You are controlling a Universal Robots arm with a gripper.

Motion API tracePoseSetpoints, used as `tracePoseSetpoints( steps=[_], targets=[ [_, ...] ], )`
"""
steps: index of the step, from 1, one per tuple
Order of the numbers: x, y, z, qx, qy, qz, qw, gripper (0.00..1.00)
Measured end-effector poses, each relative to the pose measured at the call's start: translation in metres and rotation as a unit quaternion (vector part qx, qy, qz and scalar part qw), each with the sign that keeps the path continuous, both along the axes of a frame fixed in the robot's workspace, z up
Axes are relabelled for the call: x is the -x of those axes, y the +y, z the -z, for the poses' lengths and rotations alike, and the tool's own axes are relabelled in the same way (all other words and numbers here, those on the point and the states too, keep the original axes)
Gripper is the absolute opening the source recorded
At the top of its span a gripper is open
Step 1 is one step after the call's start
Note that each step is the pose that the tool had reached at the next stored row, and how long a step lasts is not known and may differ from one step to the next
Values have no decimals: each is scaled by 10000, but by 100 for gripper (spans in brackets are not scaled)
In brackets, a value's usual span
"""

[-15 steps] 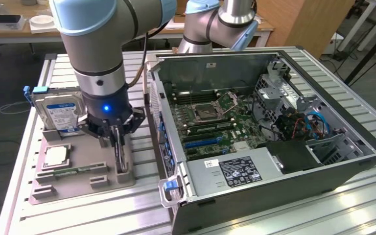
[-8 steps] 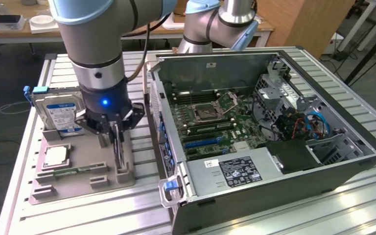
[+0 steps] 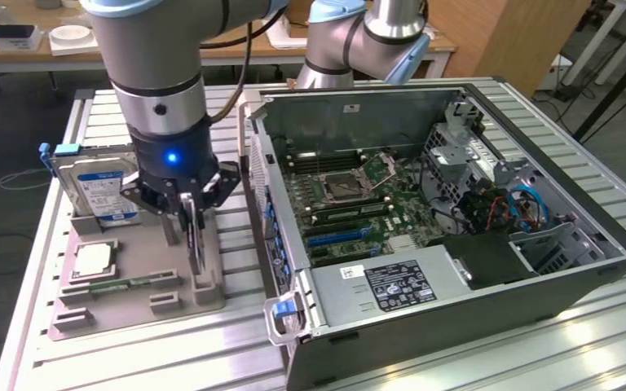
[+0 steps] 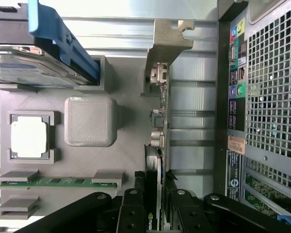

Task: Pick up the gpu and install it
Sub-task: 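Pick up the gpu and move the gpu toward the slot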

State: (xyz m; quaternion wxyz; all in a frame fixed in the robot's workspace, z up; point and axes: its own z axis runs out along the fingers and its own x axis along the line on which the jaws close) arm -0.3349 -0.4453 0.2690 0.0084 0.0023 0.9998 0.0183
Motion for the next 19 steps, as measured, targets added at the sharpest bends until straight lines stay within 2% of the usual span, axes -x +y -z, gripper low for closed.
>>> tracePoseSetpoints(
  steps=[19],
  targets=[
    [0,0,-336,0,40,0,10000,26]
  ],
)
